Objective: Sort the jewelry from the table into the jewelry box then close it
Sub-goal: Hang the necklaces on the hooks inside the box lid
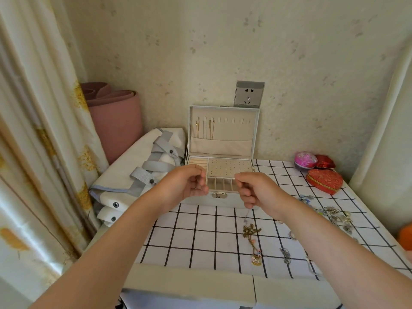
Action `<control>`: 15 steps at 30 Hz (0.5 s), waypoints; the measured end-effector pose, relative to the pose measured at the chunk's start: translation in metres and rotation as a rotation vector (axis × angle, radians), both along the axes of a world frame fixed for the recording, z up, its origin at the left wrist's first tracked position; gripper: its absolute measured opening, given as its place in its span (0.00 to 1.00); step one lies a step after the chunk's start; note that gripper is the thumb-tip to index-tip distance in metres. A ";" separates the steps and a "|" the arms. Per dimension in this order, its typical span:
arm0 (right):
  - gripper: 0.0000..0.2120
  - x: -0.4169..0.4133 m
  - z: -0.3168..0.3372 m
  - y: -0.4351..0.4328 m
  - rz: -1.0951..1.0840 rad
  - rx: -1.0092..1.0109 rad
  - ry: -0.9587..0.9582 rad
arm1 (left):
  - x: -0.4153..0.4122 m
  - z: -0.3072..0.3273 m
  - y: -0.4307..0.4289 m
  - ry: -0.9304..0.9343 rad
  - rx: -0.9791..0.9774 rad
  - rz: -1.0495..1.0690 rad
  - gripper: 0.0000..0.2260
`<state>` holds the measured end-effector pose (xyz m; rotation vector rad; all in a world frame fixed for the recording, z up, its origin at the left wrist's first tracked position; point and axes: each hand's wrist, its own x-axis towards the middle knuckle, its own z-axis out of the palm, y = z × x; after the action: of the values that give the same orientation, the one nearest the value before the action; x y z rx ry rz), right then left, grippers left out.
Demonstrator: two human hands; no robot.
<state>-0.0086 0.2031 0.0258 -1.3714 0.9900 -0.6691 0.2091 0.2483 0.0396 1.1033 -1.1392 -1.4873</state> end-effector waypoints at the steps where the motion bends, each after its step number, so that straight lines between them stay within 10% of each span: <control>1: 0.15 0.000 0.000 -0.001 -0.009 0.009 0.006 | 0.000 0.001 0.001 0.020 0.016 -0.001 0.12; 15: 0.17 0.009 0.033 -0.026 -0.001 -0.182 -0.061 | 0.007 0.049 -0.029 0.096 -0.091 0.005 0.09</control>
<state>0.0008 0.1769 0.0589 -1.5001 0.8980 -0.8131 0.2162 0.2189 0.0887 0.9615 -1.1254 -1.4548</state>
